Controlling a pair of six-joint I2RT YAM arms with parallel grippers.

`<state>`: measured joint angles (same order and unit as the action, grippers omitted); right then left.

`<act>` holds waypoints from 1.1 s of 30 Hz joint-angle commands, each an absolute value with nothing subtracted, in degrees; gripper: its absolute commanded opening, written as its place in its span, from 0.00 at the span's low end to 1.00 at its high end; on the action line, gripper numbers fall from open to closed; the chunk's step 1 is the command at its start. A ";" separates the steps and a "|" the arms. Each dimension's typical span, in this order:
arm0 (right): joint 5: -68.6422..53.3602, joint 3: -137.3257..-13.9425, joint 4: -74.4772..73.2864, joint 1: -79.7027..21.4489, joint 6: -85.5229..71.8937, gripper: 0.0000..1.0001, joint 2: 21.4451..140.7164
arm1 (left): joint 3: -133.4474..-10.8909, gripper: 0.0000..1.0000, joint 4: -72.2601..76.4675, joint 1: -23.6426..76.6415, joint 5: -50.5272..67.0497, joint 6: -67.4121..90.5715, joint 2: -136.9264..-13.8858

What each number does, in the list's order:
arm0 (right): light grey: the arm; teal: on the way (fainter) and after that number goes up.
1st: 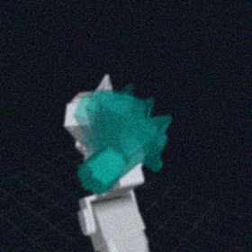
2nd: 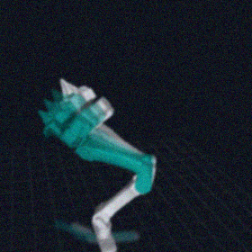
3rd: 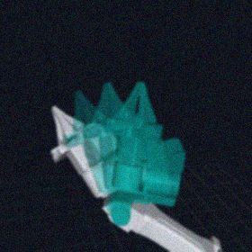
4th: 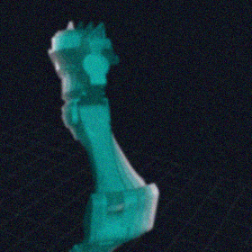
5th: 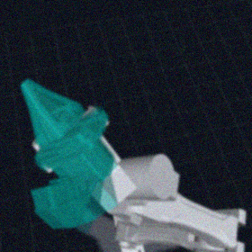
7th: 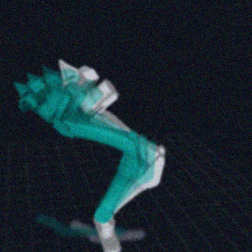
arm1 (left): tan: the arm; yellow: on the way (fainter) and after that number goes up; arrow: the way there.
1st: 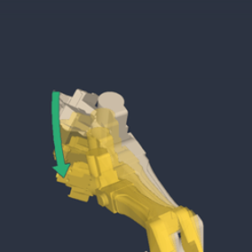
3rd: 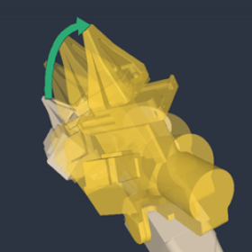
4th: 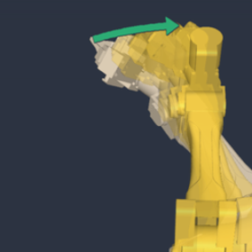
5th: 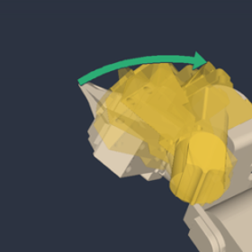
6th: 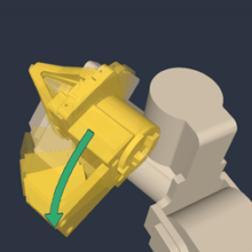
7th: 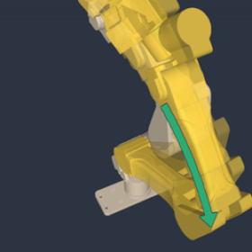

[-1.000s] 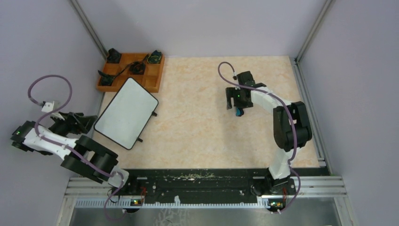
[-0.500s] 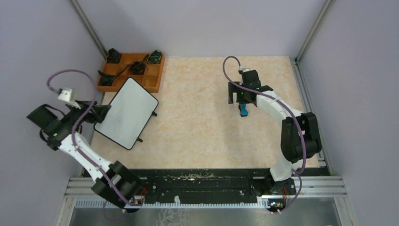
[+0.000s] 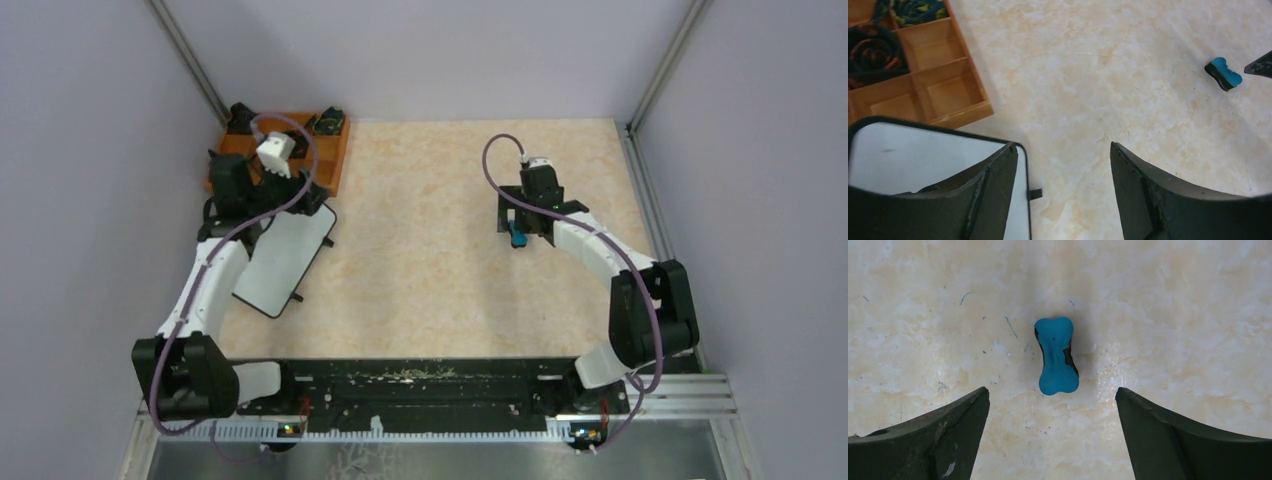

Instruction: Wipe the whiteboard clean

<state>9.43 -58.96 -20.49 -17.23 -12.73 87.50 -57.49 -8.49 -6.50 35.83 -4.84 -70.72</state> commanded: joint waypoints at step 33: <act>23.34 -44.45 0.26 -16.33 -14.74 0.98 78.82 | -49.45 0.70 14.50 34.01 -19.34 4.30 -95.90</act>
